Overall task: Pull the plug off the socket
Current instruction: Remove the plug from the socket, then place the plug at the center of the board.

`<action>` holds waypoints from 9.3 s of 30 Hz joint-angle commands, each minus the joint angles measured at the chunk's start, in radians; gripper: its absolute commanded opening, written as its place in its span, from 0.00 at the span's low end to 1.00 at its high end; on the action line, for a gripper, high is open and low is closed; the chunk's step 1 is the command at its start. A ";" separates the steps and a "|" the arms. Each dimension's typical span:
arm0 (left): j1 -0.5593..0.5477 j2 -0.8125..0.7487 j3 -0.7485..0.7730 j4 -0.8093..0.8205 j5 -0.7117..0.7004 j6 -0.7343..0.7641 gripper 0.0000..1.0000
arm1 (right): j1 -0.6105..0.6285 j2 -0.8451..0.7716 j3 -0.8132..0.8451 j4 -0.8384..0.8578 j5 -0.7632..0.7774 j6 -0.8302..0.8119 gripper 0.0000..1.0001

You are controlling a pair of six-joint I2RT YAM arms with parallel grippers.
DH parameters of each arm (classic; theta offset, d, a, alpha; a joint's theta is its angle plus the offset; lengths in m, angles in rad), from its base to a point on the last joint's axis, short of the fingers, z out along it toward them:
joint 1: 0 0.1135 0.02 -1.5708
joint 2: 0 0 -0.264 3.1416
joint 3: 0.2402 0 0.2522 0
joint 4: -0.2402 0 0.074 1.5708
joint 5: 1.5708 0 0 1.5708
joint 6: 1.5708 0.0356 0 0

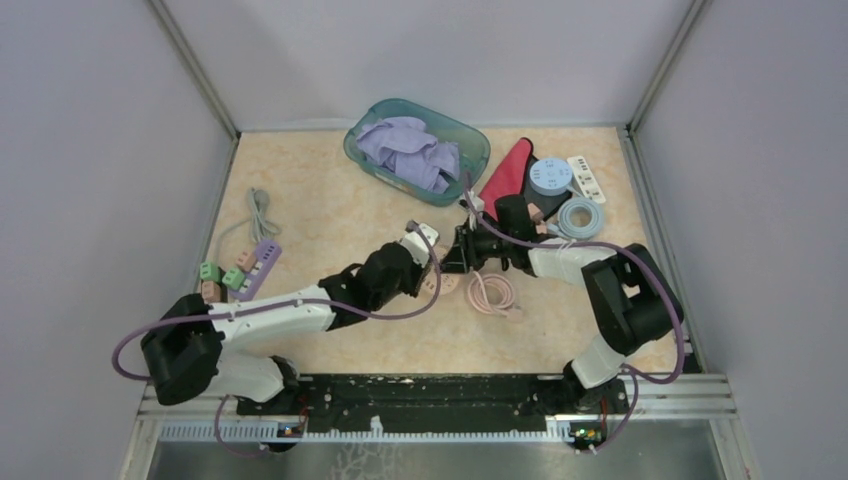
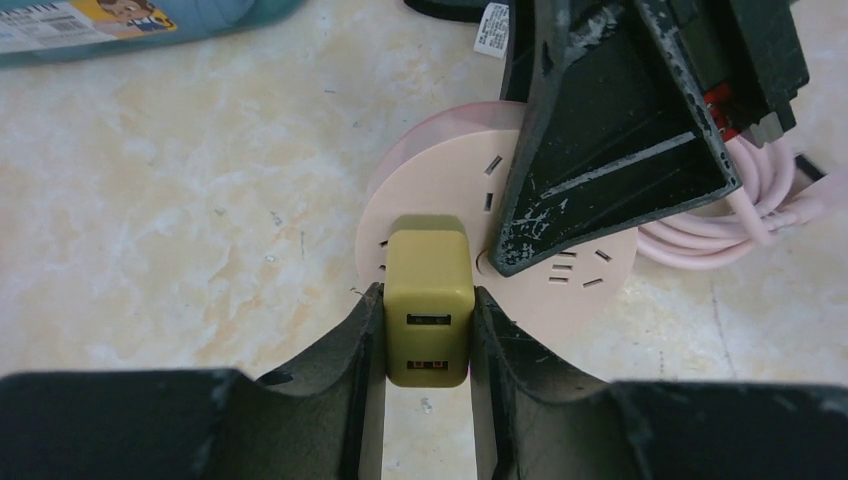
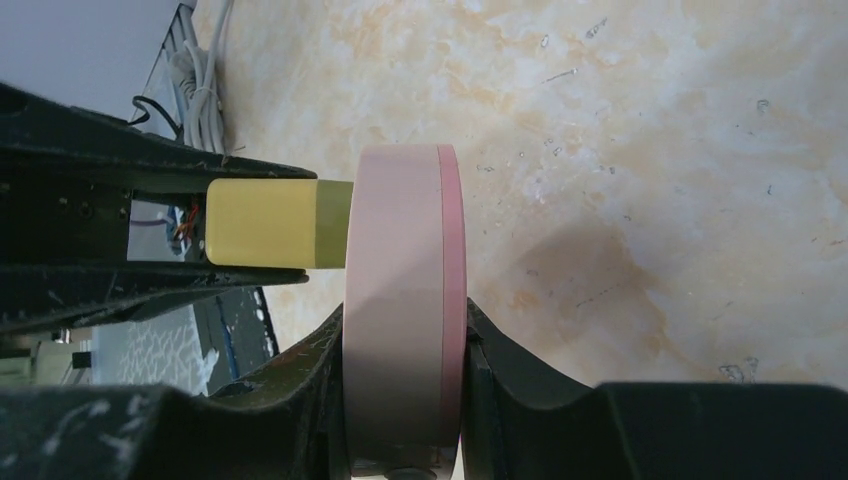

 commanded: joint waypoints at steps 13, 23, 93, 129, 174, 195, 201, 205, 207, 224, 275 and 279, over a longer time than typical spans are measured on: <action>-0.070 -0.163 -0.118 0.172 -0.204 -0.209 0.00 | 0.065 -0.006 0.055 0.054 -0.156 0.010 0.00; -0.124 0.061 0.154 -0.065 -0.307 -0.149 0.00 | 0.065 -0.003 0.051 0.059 -0.156 0.004 0.00; 0.105 0.032 0.231 -0.247 0.005 -0.431 0.00 | 0.057 0.047 0.048 0.057 -0.098 0.018 0.00; 0.081 -0.155 0.238 -0.299 0.017 -0.526 0.00 | 0.057 0.048 0.065 -0.014 0.048 -0.010 0.00; -0.119 0.090 0.539 -0.630 -0.294 -0.556 0.00 | 0.043 0.077 0.071 -0.035 0.071 -0.026 0.00; -0.090 -0.278 0.247 -0.298 -0.052 -0.503 0.00 | 0.036 0.069 0.068 -0.023 0.059 -0.013 0.00; -0.090 -0.365 0.142 -0.327 -0.001 -0.403 0.00 | 0.034 0.100 0.053 0.051 0.008 0.057 0.01; -0.090 -0.456 0.034 -0.325 0.000 -0.458 0.00 | 0.034 0.176 0.061 0.131 -0.043 0.168 0.17; -0.090 -0.495 -0.004 -0.324 0.003 -0.482 0.00 | 0.035 0.220 0.077 0.161 -0.074 0.213 0.24; -0.090 -0.575 -0.210 -0.029 0.210 -0.516 0.00 | -0.069 -0.040 0.192 -0.225 0.076 -0.256 0.99; 0.060 -0.468 -0.412 0.534 0.717 -0.071 0.01 | 0.126 -0.282 0.041 -0.348 -0.433 -0.763 0.56; 0.060 -0.463 -0.409 0.537 0.713 -0.072 0.02 | 0.132 -0.278 0.043 -0.350 -0.431 -0.764 0.33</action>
